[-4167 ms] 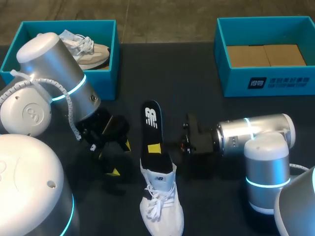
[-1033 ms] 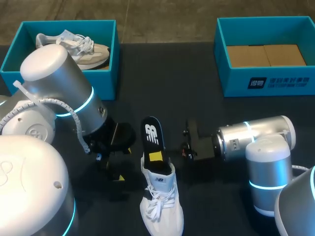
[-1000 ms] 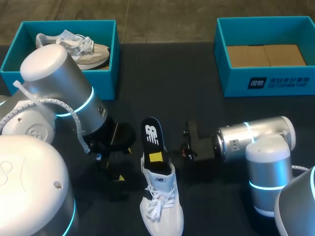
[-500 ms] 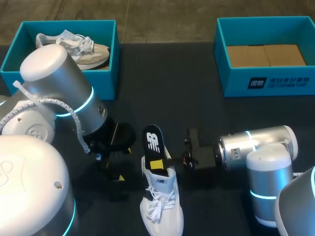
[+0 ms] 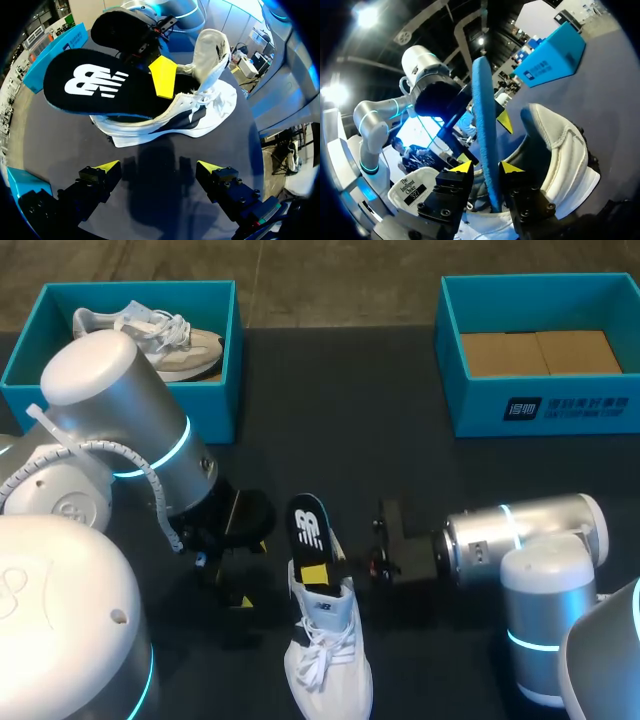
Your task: Take the shoe out of the shoebox, open the shoe tongue, remove and reinsert the insole, then place the shoe into the shoebox
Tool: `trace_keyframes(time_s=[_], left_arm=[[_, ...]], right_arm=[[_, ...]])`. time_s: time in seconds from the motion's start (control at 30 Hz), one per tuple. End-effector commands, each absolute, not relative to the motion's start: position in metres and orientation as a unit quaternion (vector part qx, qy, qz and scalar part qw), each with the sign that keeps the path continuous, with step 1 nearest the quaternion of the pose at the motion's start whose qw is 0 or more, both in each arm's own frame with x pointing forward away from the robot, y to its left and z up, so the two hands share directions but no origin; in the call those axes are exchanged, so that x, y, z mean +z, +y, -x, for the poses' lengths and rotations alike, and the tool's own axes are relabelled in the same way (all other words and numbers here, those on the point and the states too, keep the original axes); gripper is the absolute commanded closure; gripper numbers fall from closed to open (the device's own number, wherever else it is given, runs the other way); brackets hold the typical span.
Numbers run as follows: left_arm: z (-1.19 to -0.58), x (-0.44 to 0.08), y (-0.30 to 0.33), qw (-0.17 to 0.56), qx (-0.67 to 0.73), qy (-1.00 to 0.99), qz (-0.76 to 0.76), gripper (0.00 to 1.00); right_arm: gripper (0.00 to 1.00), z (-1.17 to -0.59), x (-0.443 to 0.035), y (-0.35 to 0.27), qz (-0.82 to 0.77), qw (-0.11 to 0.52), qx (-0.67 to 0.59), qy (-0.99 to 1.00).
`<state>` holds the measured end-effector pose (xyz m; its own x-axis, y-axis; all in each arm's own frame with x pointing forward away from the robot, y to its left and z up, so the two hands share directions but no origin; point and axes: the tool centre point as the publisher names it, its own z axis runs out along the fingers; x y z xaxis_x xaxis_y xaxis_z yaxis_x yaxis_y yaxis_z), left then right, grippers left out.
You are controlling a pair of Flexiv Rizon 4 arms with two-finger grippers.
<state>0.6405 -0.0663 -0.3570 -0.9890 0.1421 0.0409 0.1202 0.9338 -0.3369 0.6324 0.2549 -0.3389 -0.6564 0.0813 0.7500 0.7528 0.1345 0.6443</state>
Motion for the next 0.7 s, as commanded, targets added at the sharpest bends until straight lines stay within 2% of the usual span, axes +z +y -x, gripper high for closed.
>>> trace_keyframes(time_s=[0.03,0.3,0.37,0.4,0.43,0.7], left_arm=[[-0.640,-0.358,-0.065,0.031,0.171,-0.983,0.067,0.00],[-0.640,-0.358,-0.065,0.031,0.171,-0.983,0.067,0.00],[-0.640,-0.358,-0.065,0.031,0.171,-0.983,0.067,0.00],[-0.640,-0.358,-0.065,0.031,0.171,-0.983,0.067,0.00],[-0.640,-0.358,-0.065,0.031,0.171,-0.983,0.067,0.00],[-0.640,-0.358,-0.065,0.031,0.171,-0.983,0.067,0.00]], right_arm=[[0.67,-0.639,-0.334,0.257,0.294,0.287,-0.581,-0.702],[0.70,-0.646,-0.326,0.256,0.284,0.281,-0.584,-0.706],[0.77,-0.648,-0.326,0.255,0.284,0.278,-0.588,-0.704],[0.84,-0.649,-0.326,0.255,0.284,0.278,-0.589,-0.704],[1.00,-0.651,-0.327,0.255,0.284,0.278,-0.589,-0.703],[1.00,-0.650,-0.337,0.252,0.298,0.294,-0.584,-0.695]])
